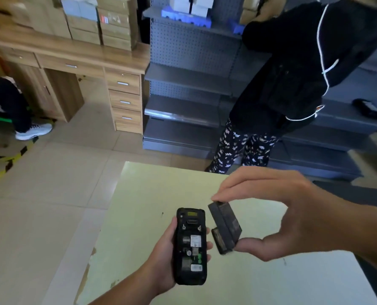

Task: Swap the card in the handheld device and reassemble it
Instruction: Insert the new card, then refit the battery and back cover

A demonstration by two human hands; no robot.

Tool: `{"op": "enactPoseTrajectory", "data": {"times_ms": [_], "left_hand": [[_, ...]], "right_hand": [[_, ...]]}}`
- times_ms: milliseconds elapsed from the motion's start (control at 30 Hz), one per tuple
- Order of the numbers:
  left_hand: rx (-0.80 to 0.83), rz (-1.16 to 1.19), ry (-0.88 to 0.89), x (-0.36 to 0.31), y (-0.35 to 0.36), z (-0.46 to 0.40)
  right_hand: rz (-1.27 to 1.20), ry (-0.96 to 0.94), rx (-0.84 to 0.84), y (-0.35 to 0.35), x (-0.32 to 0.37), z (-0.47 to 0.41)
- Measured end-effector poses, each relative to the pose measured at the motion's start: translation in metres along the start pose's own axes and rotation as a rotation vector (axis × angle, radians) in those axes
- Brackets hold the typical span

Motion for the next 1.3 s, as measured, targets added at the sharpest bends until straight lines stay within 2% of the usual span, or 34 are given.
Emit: {"op": "enactPoseTrajectory", "data": {"times_ms": [133,267,367,467,567,600,667,767,933,1033,1100,1167,1200,1267,1300], "left_hand": [[0.035,-0.002,0.005,-0.008,0.014,0.006],[0.096,-0.003,0.022,-0.015,0.035,0.015],[0.162,-0.008,0.021,-0.016,0.055,0.026],[0.2,0.02,0.03,-0.016,0.07,0.034],[0.201,0.044,0.043,-0.016,0.07,0.031],[0.198,0.036,0.047,-0.016,0.068,0.03],[0.193,0.037,0.049,-0.018,0.064,0.027],[0.17,0.045,0.071,-0.024,0.059,0.026],[0.117,0.052,0.1,-0.034,0.059,0.031],[0.111,0.04,0.108,-0.036,0.061,0.036],[0.116,0.032,0.107,-0.037,0.062,0.04],[0.114,0.011,0.102,-0.036,0.062,0.044],[0.112,-0.006,0.095,-0.035,0.062,0.046],[0.128,-0.017,0.078,-0.032,0.064,0.051],[0.14,-0.005,0.069,-0.031,0.065,0.053]], "right_hand": [[-0.04,0.003,-0.155,-0.028,0.011,0.002],[0.113,-0.056,-0.14,-0.029,0.015,0.008],[0.032,-0.029,-0.143,-0.014,0.001,0.011],[-0.322,0.219,-0.273,-0.002,-0.032,0.012],[-1.097,0.685,-0.57,0.02,-0.067,0.017],[-1.336,0.761,-0.619,0.031,-0.068,0.018],[-1.615,0.813,-0.683,0.042,-0.064,0.019],[-1.784,0.844,-0.741,0.049,-0.053,0.018],[-1.843,0.857,-0.793,0.047,-0.044,0.015],[-1.815,0.834,-0.797,0.046,-0.048,0.017],[-1.653,0.745,-0.8,0.036,-0.054,0.021],[-1.144,0.619,-0.789,0.011,-0.058,0.018],[-0.837,0.531,-0.699,-0.001,-0.052,0.011],[-0.299,0.355,-0.32,0.002,-0.029,-0.005],[-0.048,0.132,-0.168,0.009,-0.012,-0.005]]}}
Point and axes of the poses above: each hand's wrist, its own z-axis away from the middle knuckle, its own y-axis out of the palm, x = y × z, the point moved 9 cm from there along -z, towards the middle knuckle, and after that the axes turned 8 degrees about -x, right-handed, at the moved point
